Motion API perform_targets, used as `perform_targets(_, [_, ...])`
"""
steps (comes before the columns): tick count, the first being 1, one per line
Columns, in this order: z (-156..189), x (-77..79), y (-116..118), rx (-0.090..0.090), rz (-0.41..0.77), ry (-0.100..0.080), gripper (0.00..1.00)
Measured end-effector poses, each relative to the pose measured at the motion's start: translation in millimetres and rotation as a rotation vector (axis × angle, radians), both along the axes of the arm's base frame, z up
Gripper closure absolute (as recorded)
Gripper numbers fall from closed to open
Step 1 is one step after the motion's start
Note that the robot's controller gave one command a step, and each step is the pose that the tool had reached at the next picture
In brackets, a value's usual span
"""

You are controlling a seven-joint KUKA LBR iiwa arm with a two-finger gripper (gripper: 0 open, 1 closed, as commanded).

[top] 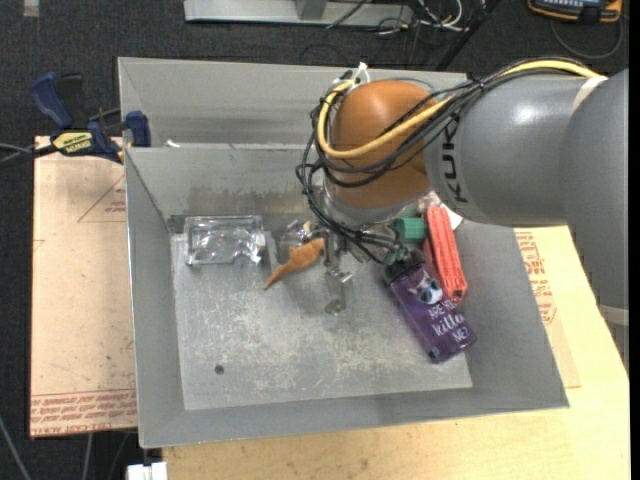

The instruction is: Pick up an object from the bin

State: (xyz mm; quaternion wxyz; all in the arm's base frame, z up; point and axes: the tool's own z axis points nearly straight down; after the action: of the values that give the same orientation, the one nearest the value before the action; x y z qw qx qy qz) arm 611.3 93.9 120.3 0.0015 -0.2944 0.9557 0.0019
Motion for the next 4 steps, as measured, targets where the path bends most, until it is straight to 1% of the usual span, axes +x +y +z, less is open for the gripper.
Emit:
perform_targets(1, [17.1,10.4,-4.8,0.000,0.198,-0.011,0.00])
perform_targets(2, [21.4,22.5,-43.0,0.003,0.093,-0.006,0.00])
perform_targets(3, [33.4,31.1,-62.8,-0.001,0.234,-0.009,0.00])
perform_targets(4, [48.2,22.6,-72.5,0.000,0.450,-0.010,0.00])
